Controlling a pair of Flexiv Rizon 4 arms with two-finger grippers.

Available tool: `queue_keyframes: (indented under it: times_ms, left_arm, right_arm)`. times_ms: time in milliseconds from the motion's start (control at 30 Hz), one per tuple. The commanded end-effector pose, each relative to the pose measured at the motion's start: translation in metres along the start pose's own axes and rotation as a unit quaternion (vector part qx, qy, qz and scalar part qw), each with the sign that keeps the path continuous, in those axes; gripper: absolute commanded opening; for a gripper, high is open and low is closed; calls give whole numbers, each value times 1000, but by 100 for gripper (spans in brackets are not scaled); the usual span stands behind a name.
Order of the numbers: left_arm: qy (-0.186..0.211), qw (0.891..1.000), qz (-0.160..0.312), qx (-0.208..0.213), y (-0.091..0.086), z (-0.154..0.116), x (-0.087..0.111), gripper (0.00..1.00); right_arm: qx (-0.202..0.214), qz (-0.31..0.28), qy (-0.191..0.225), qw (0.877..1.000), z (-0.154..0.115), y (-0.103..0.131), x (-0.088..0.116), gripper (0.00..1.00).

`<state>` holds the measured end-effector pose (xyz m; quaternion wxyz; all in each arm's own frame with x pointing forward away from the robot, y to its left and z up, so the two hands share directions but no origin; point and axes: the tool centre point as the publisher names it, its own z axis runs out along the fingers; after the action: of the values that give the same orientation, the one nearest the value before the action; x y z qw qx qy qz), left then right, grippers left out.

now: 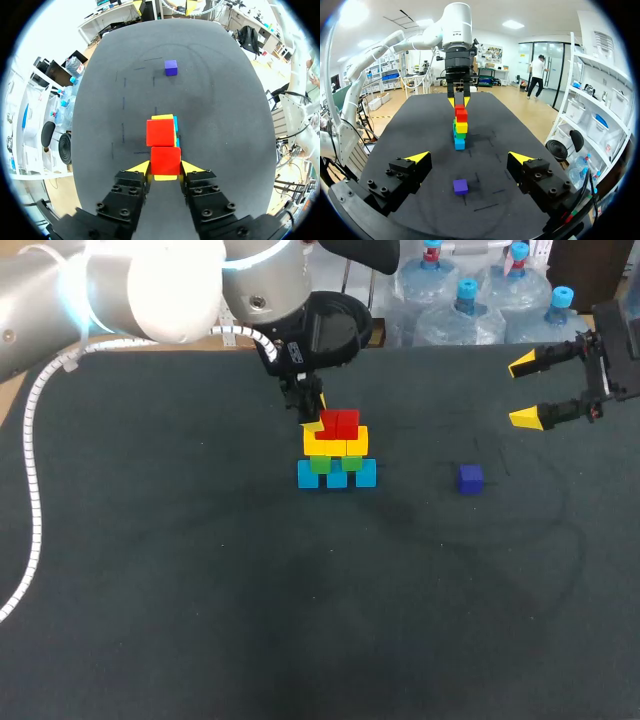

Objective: Place the blue cubes, place green cubes on the blue cubes, place the yellow cubes on the green cubes, then place the red cubes on the yellow cubes, and place purple cube on the red cubes.

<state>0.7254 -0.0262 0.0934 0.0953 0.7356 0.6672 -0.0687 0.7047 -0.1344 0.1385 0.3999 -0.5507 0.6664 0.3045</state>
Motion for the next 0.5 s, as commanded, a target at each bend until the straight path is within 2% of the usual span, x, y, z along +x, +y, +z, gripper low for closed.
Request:
queue_keyframes:
  times_ms: [33,267,500]
  left_arm:
    - [3,1000,1,3,3,0,-1,25]
    - [4,1000,0,2,4,0,0,25]
    - [5,1000,-1,3,3,0,0,32]
  right_arm:
    - [0,-1,-1,1000,0,0,0,100]
    - [0,-1,-1,1000,0,0,0,100]
    - [0,-1,-1,1000,0,0,0,100]
